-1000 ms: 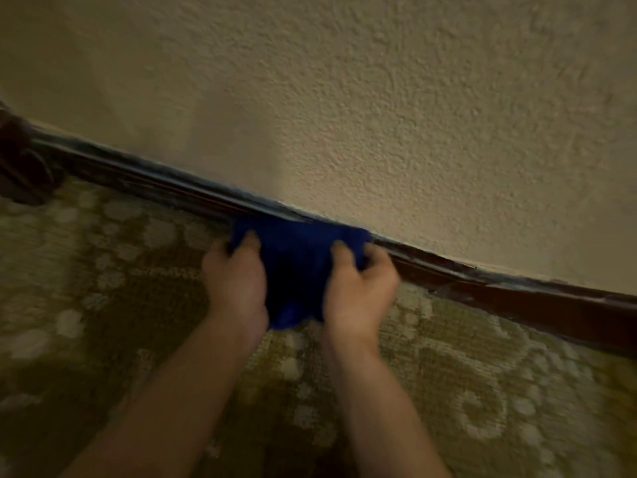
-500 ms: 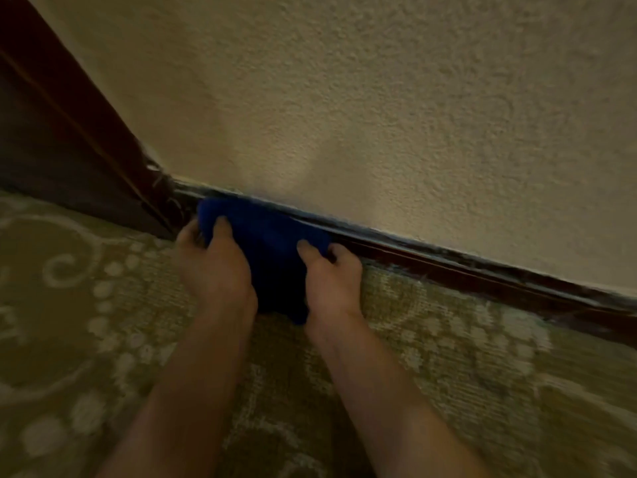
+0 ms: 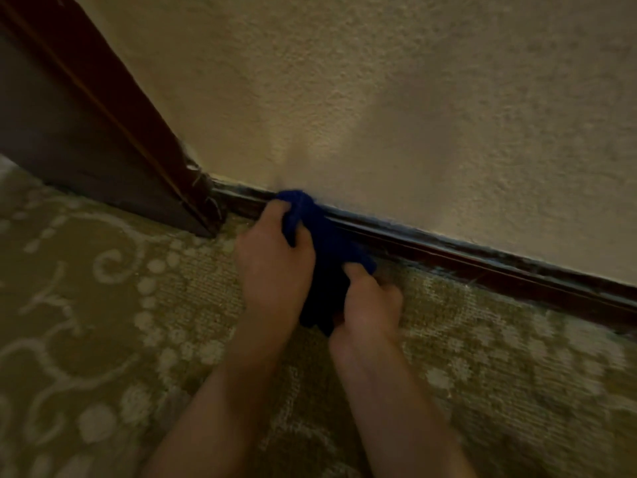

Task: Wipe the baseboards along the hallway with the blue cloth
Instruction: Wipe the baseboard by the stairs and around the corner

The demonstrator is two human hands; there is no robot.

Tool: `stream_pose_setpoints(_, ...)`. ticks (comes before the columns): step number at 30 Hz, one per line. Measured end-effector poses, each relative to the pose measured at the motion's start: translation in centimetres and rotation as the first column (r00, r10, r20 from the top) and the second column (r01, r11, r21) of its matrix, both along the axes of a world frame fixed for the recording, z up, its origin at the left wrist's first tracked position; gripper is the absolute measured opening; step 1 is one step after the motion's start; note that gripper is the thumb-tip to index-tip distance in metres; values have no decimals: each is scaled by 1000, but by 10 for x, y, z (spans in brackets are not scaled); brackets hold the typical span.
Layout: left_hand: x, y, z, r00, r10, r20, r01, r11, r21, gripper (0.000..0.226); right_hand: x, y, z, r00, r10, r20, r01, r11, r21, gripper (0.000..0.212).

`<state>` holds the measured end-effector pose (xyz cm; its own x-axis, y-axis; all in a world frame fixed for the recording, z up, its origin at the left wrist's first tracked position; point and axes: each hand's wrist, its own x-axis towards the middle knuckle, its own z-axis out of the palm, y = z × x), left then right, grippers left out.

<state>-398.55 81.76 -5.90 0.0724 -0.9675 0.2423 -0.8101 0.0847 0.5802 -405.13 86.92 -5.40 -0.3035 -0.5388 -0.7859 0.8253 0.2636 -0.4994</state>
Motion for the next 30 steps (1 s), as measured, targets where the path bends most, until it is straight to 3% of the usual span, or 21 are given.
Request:
stream_pose_setpoints(6,-33,15,-1,996,63,-67,-63,998,-6,17,-35,17,10,993,-58,-99,59,998,0,4)
stream_pose_setpoints(10,-72,55,-2,985,-173,-6,172,985,-32,18,-77,46,14,928,-259,-266,275,961,24,5)
stream_pose_setpoints(13,-87,73,-3,948,-319,16,320,945,-64,19,-87,64,20,881,-365,-301,380,925,-8,23)
stream_pose_setpoints(15,-74,62,-2,961,-277,-12,277,961,-28,21,-76,60,21,913,-310,-264,306,950,-59,23)
stream_pose_setpoints(18,-51,37,0,998,-54,-25,54,998,-28,26,-56,41,10,972,-130,-196,121,991,-62,11)
stream_pose_setpoints(20,-52,34,2,999,-42,-6,42,998,-47,24,-59,36,8,970,-65,-236,54,997,-54,8)
stream_pose_setpoints(24,-88,66,3,971,-239,7,239,971,-11,17,-103,59,11,888,-302,-347,305,951,-48,16)
stream_pose_setpoints(27,-130,100,8,899,-432,74,434,901,-6,19,-133,86,9,751,-516,-413,557,830,-25,10)
stream_pose_setpoints(30,-148,112,14,807,-589,-35,588,799,127,18,-140,100,13,706,-562,-430,616,787,-17,8)
